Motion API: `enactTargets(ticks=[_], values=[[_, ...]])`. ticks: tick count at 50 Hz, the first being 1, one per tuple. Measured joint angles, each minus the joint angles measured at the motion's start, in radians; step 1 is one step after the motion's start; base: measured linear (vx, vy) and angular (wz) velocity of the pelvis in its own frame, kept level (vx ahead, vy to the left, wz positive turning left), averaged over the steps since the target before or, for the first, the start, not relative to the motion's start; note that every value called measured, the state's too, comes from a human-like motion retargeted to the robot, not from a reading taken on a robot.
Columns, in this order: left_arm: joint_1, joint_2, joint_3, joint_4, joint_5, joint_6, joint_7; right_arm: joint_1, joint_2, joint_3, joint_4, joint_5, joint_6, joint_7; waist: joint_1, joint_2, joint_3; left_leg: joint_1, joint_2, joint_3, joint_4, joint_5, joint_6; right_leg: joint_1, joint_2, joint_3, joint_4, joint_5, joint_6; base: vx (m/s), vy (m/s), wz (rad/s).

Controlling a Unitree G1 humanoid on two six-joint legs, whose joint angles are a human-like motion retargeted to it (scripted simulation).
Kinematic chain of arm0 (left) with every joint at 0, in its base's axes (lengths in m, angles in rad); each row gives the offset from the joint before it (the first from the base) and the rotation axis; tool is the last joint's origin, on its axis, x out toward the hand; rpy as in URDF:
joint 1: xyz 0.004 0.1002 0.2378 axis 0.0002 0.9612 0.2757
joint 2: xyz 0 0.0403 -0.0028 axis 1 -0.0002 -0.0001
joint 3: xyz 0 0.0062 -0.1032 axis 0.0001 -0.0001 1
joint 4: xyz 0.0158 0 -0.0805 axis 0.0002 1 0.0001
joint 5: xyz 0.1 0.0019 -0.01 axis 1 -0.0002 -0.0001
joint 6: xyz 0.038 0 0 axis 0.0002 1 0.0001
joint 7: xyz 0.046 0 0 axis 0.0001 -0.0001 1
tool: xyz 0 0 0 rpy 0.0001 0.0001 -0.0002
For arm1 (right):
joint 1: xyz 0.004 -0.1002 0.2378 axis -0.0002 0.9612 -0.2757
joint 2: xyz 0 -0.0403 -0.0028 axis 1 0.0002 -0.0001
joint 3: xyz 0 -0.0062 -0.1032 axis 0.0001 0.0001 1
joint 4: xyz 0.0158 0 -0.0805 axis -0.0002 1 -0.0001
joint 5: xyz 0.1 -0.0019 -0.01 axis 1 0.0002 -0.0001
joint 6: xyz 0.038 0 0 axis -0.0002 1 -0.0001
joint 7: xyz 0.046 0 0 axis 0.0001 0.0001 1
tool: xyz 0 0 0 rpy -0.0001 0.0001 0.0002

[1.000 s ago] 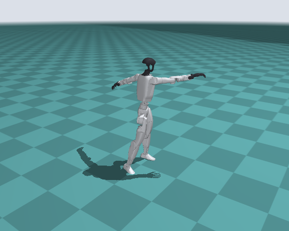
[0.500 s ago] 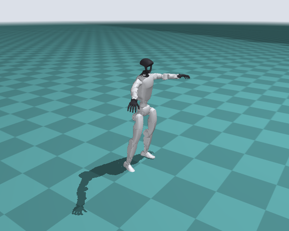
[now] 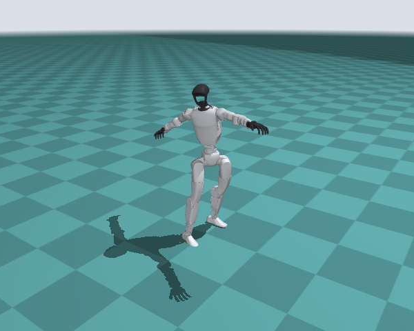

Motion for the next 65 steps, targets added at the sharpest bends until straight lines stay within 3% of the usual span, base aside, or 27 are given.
enactTargets(ticks=[7, 15, 23, 31, 40, 50, 57, 65], values=[[-0.057, 0.003, -0.045, 0.013, -0.016, 0.009, -0.042, 0.095, 0.11, -0.1, -0.001, 0.119, 0.012, 0.014, -0.084, 0.009, -0.005, 0.024, 0.015, 0.134, 0.009, 0.012, 0.003, -0.026, 0.067, 0.122, -0.025, 0.043, 0.003, 0.02, -0.11, -1.03], [-0.114, -0.043, -0.088, -0.004, -0.004, -0.003, -0.06, 0.051, 0.125, -0.068, -0.025, 0.135, 0.006, 0.018, -0.11, 0.021, -0.023, 0.042, 0.036, 0.199, 0.025, 0.021, 0.007, -0.019, 0.105, 0.175, -0.05, 0.059, 0.003, 0.06, -0.08, -0.43], [-0.177, -0.059, -0.147, -0.036, 0.016, -0.016, -0.066, -0.054, 0.108, 0.026, -0.05, 0.093, -0.005, 0.033, -0.062, 0.035, -0.039, 0.02, 0.044, 0.147, 0.025, 0.025, 0.013, -0.02, 0.086, 0.122, -0.043, 0.034, 0.001, 0.05, -0.01, 0.36], [-0.247, -0.005, -0.205, -0.054, 0.03, -0.026, -0.067, -0.119, 0.06, 0.078, -0.06, 0.051, -0.019, 0.023, 0.037, 0.018, -0.041, -0.018, 0.065, -0.014, 0.013, 0.036, 0.003, -0.011, 0.052, -0.044, 0.024, -0.034, -0.026, 0.05, -0.02, 1.08], [-0.196, 0.089, -0.18, -0.037, 0.058, -0.036, -0.068, -0.172, -0.05, 0.08, -0.063, -0.019, -0.034, -0.006, 0.204, -0.036, -0.046, -0.074, 0.078, -0.243, 0.019, 0.043, -0.005, 0.05, -0.015, -0.271, 0.051, -0.086, -0.018, 0.03, -0.01, 1.35], [-0.023, 0.163, -0.048, 0.022, 0.008, -0.024, -0.083, -0.244, -0.223, 0.081, -0.053, -0.066, -0.041, -0.02, 0.437, -0.131, -0.062, -0.189, 0.064, -0.534, 0.078, 0.039, 0.001, 0.16, -0.084, -0.559, 0.014, -0.112, -0.002, 0.0, 0.0, 1.49], [0.149, 0.198, 0.122, 0.063, 0.017, -0.013, -0.059, -0.301, -0.319, 0.137, -0.066, -0.179, -0.046, -0.039, 0.663, -0.214, -0.055, -0.242, 0.036, -0.721, 0.087, 0.051, 0.006, 0.237, -0.107, -0.747, 0.004, -0.132, 0.003, 0.0, 0.01, 1.37], [0.494, 0.171, 0.425, 0.13, 0.044, 0.038, 0.01, -0.442, -0.408, 0.297, -0.101, -0.341, -0.053, -0.041, 1.018, -0.296, -0.044, -0.27, 0.002, -0.857, 0.07, 0.074, 0.02, 0.286, -0.124, -0.882, 0.011, -0.149, 0.003, 0.02, 0.01, 0.9]])
